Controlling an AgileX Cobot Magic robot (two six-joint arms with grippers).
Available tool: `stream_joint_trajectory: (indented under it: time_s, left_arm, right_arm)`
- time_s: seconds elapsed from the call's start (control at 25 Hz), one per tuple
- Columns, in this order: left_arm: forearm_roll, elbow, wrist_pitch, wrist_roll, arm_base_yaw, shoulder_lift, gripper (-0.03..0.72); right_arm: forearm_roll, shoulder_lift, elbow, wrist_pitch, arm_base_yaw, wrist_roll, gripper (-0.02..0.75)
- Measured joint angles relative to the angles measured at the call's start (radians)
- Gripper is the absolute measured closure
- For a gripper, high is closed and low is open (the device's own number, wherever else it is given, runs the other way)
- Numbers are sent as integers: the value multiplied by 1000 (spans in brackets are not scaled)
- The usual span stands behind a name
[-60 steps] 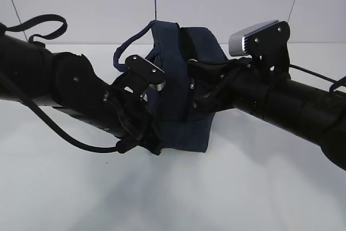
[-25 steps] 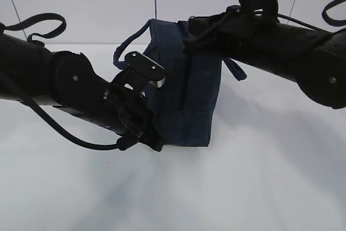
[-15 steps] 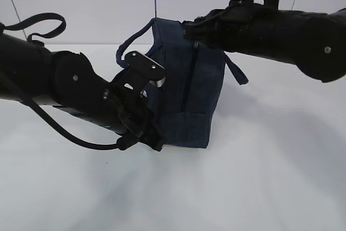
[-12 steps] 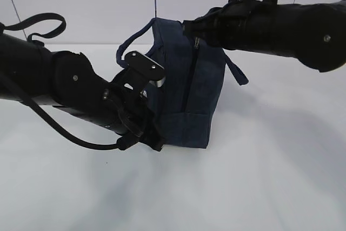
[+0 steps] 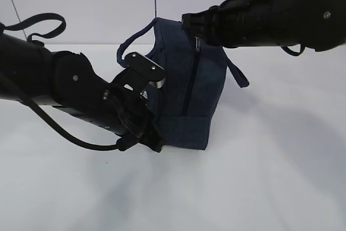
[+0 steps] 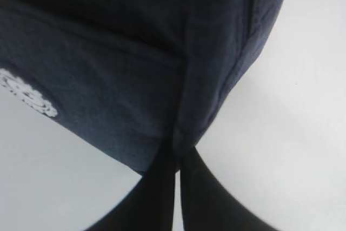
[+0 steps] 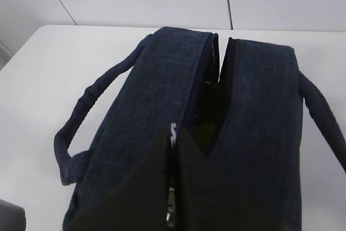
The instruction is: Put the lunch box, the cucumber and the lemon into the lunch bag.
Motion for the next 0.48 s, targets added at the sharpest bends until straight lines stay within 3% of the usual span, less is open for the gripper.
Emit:
stream_joint_trajectory:
  time_s: [0.48]
  left_arm:
    - [-42,0,16,0,0,0,698]
  right_arm:
    - [75,0,-1,34,0,0,720]
